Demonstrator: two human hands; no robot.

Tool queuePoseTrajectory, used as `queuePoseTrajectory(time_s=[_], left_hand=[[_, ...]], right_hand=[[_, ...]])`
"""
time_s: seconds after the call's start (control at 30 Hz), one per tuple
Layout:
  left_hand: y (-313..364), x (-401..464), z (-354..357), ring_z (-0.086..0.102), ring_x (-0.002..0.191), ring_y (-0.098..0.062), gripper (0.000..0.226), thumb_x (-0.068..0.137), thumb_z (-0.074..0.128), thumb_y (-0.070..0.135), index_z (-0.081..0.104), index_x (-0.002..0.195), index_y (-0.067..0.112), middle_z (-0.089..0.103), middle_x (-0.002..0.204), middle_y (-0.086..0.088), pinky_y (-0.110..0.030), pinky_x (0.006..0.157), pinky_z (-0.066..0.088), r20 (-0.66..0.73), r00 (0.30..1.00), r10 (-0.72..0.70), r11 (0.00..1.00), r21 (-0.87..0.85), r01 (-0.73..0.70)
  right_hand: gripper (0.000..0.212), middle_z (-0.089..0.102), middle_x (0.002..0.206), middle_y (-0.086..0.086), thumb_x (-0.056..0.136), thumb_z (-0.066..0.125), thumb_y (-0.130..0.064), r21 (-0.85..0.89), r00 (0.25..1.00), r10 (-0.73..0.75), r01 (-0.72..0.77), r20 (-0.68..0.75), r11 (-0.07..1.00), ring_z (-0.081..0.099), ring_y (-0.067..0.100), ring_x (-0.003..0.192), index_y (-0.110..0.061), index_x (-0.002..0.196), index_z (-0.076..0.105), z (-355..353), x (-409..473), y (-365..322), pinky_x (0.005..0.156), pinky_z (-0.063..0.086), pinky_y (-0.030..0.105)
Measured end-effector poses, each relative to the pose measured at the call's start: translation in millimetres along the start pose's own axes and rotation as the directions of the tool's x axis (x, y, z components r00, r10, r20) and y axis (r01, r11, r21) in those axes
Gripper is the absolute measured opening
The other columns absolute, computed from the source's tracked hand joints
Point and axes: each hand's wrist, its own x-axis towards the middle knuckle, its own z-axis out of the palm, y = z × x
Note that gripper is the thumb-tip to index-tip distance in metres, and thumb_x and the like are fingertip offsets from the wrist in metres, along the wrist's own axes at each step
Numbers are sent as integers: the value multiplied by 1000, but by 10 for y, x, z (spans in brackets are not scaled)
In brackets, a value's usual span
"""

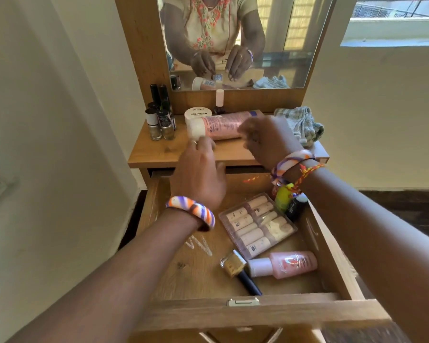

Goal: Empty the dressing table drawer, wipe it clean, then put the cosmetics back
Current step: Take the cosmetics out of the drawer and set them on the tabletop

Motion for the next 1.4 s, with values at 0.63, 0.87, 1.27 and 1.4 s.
queuePoseTrajectory(time_s=[0.63, 0.87, 1.27, 1.4], left_hand=[[-77, -246, 563, 56, 113, -28, 42, 93, 54, 21, 47, 129, 0, 57, 126, -15, -31, 88, 47, 626, 736, -258, 949, 20, 316], [-208, -125, 512, 63, 106, -28, 34, 89, 61, 21, 59, 115, -1, 65, 113, -16, -39, 96, 50, 744, 560, -364, 733, -142, 665], [-404, -161, 59, 64, 87, -23, 23, 90, 58, 4, 58, 112, -4, 62, 105, -16, -32, 60, 59, 799, 508, -322, 437, -350, 828], [-544, -132, -197, 67, 74, -24, 14, 88, 60, 4, 59, 99, -4, 64, 99, -18, -30, 48, 58, 807, 506, -305, 389, -380, 839]], right_hand=[[30, 62, 114, 14, 84, 66, -8, -341, 666, 545, -426, 509, 838, 61, 28, 104, -1, 113, 59, 166, -1109, 173, 79, 47, 28], [33, 60, 118, 13, 86, 64, -10, -307, 624, 572, -487, 533, 818, 59, 26, 108, -2, 117, 56, 175, -1088, 173, 84, 47, 28], [28, 64, 105, 15, 86, 64, -21, 111, 633, 543, -701, 552, 705, 63, 30, 99, -4, 106, 55, 362, -1098, -7, 87, 52, 37], [32, 65, 90, 20, 90, 59, -9, 452, 545, 520, -838, 658, 306, 68, 32, 79, 3, 117, 47, 270, -1101, -129, 73, 58, 47]])
